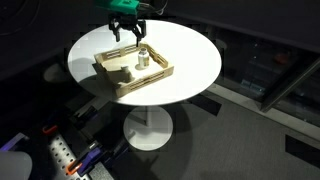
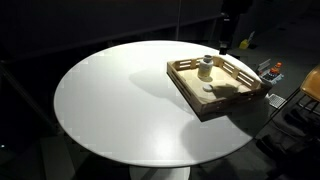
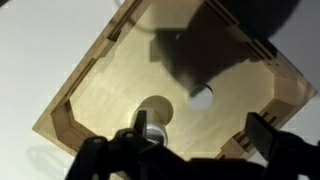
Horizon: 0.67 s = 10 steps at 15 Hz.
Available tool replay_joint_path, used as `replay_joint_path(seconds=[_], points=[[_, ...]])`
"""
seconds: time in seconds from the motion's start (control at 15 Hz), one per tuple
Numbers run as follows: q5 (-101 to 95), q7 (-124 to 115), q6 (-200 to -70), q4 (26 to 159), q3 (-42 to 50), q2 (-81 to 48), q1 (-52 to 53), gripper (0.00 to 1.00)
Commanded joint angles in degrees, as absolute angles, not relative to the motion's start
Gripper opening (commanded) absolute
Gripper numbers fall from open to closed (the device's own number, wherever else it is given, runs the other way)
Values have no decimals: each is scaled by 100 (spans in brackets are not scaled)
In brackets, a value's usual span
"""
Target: Remove the lid from the white bottle
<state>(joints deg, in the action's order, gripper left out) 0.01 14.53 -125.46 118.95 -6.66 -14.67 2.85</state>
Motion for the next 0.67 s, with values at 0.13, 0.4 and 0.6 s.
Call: replay_joint_path(seconds=[0.13, 0.4, 0.6], points=[[230, 665, -11832, 11483, -472, -1326, 279, 100], [124, 90, -12051, 11541, -365, -1090, 305, 100], [46, -259, -12159, 11584, -301, -900, 312, 100]])
